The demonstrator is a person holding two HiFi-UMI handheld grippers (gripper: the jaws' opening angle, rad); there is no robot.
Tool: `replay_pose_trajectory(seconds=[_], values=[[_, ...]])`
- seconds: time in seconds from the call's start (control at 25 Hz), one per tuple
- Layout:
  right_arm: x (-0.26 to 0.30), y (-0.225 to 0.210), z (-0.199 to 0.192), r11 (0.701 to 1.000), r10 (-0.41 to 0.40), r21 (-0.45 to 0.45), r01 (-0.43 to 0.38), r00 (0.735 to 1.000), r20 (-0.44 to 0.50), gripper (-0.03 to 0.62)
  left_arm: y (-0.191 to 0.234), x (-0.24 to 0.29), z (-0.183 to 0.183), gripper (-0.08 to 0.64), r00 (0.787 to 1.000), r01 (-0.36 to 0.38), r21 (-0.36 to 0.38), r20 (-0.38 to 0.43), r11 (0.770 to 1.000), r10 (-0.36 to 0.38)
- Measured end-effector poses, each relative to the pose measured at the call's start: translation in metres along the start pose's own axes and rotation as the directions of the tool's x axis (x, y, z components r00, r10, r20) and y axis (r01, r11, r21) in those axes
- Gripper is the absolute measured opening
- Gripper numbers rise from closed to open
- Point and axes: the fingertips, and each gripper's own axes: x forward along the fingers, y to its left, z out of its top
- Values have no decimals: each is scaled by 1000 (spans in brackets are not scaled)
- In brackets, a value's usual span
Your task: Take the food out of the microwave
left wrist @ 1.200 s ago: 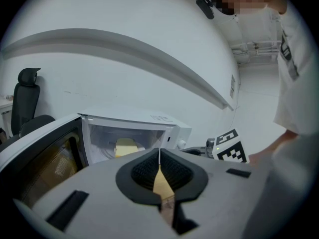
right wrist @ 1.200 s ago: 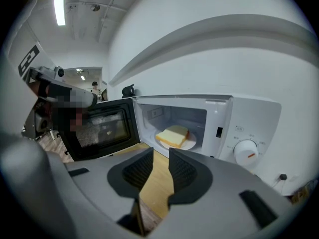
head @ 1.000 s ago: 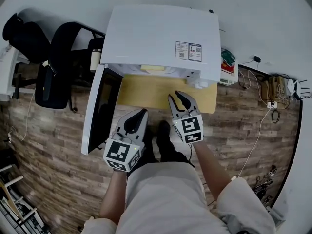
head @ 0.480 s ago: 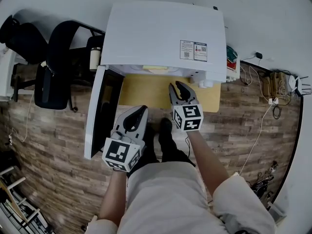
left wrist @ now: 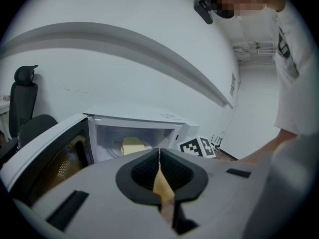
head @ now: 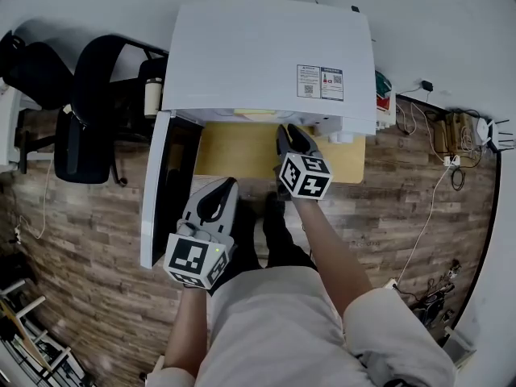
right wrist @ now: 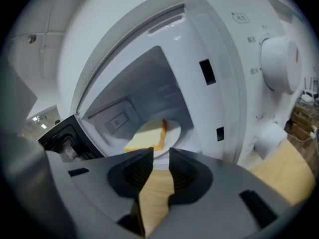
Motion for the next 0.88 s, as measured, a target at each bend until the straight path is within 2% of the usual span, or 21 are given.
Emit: replay_pose_trajectory(seconds=[0.36,0.64,0.88], values=[[21,-5,-2,979,-37,201,33,999,19,86,4,1,-2,11,1000,1,17,-16,1000,-1],[32,-13,-4,928,-49,372,30,998,41,86,4,4,-6,11,1000,7,20,-26,1000,-6],[34,-20,6,907,-87,417,51,994,70,83,7,0,-7,11,1000,3,17,-27,1000,-2]])
